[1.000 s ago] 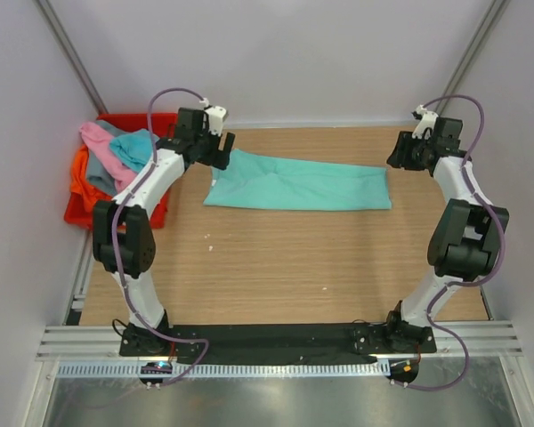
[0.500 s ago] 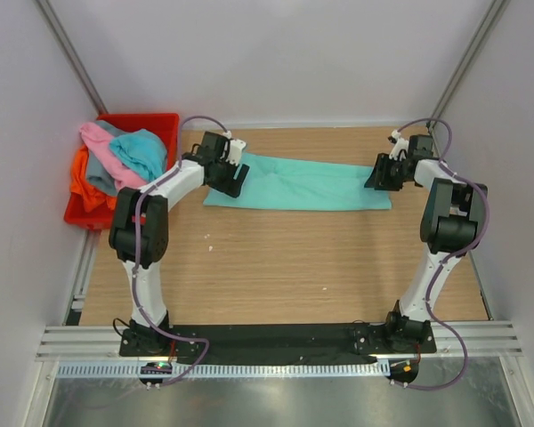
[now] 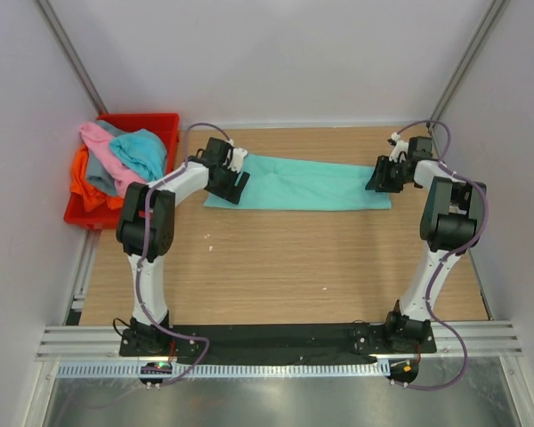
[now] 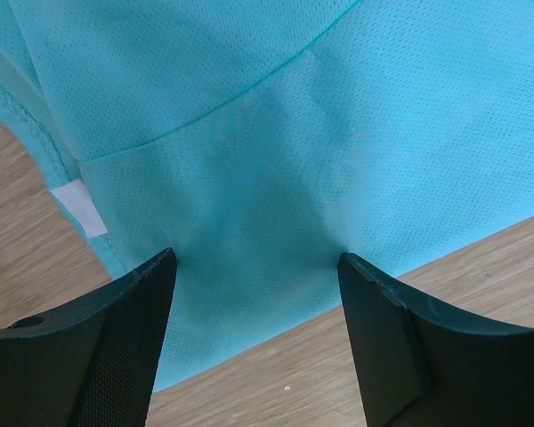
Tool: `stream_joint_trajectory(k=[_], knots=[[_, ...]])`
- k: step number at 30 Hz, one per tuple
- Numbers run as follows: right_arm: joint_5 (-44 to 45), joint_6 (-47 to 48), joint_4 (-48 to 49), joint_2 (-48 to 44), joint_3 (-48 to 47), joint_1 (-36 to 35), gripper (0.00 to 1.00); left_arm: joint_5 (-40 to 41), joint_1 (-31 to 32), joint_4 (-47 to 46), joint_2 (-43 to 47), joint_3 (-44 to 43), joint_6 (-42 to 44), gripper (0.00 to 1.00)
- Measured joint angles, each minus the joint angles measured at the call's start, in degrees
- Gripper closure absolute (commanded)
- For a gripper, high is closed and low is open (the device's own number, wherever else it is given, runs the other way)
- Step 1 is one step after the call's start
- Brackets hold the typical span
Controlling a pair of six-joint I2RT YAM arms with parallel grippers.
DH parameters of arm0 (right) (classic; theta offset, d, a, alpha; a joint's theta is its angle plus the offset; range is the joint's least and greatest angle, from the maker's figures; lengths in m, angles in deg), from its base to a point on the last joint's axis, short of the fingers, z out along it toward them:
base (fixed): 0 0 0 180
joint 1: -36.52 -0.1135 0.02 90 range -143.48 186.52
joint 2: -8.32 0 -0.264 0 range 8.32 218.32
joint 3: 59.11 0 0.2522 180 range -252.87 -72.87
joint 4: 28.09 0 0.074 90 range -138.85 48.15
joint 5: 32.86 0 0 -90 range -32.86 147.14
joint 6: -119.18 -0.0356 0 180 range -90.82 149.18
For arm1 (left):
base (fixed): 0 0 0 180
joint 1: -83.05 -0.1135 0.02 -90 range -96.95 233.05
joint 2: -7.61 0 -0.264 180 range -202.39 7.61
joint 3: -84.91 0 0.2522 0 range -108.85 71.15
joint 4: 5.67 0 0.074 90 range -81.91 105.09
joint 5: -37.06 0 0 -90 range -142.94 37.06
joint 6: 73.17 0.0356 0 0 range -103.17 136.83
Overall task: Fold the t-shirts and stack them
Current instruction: Fold the tshirt
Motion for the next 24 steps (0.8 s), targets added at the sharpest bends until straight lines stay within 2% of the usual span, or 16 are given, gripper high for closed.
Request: stream_joint_trajectory(k=[12,24], knots=[[0.3,1.1,-3.0,1.8,-3.2,0.0,0.54,1.1,0.0,0.5,-1.7,-1.6,0.1,0.26],[4.2,8.0,-8.7,-0.3,-2.1,-2.6,0.55,6.0,-0.4,2.7,-11.6,-17.3,1.9,0.25]])
